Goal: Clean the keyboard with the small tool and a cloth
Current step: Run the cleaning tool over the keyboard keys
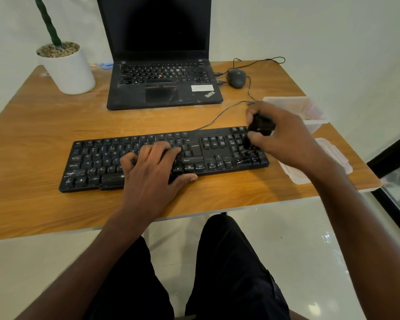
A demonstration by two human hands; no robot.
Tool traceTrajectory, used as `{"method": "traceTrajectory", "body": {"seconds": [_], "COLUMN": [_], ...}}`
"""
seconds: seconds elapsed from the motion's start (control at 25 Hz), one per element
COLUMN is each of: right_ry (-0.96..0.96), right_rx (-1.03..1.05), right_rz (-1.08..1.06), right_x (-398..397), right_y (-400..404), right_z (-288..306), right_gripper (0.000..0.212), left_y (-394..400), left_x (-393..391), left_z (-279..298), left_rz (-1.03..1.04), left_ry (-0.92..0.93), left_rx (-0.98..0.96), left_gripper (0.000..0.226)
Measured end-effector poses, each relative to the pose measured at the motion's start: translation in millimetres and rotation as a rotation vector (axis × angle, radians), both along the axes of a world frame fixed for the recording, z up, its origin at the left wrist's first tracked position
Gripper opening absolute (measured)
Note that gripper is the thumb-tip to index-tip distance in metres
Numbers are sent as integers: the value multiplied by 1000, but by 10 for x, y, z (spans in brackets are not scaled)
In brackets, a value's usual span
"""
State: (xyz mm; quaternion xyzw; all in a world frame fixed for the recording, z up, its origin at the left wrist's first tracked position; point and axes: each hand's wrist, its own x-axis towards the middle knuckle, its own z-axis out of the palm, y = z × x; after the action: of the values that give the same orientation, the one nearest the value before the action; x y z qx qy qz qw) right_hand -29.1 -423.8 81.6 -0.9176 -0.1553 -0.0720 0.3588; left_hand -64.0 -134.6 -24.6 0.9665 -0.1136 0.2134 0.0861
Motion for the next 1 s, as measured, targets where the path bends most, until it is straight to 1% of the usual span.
{"method": "traceTrajectory", "body": {"seconds": [0.08,0.16,0.24,0.36,0.4,0.52,0.56,0.68,0.72,0.84,0.92,1.0], "right_ry": [-36,-97,-107,47,53,-71,-81,38,38,-63,-13,37], "right_rx": [-57,-90,-91,-80,-78,-38,-32,-20,-31,-29,-60,-83], "right_rz": [-113,-161,-111,5,-5,-81,-83,-74,-79,-37,28,47], "right_x": [35,34,24,1,1,9,11,24,19,-2,-19,-24], "right_y": [-95,-114,-102,-126,-132,-111,-114,-184,-187,-97,-73,-81], "right_z": [2,-29,-37,60,72,4,-24,11,17,11,27,67], "right_gripper": [28,27,27,26,26,26,27,26,26,26,26,25], "left_y": [-3,2,3,-10,-12,-5,-3,-9,-8,0,-4,-9], "left_x": [-3,-3,-1,4,4,6,3,-3,-5,3,1,3], "left_z": [3,-2,1,-6,-9,-13,-15,-10,-10,-11,-11,-11], "left_rz": [1,8,10,18,22,19,17,9,6,2,1,7], "left_ry": [8,9,14,10,5,-6,-9,-18,-14,-9,-10,-11], "left_rx": [3,8,12,20,21,17,16,2,-4,0,4,0], "left_gripper": [77,77,77,76,76,77,76,78,78,79,79,79]}}
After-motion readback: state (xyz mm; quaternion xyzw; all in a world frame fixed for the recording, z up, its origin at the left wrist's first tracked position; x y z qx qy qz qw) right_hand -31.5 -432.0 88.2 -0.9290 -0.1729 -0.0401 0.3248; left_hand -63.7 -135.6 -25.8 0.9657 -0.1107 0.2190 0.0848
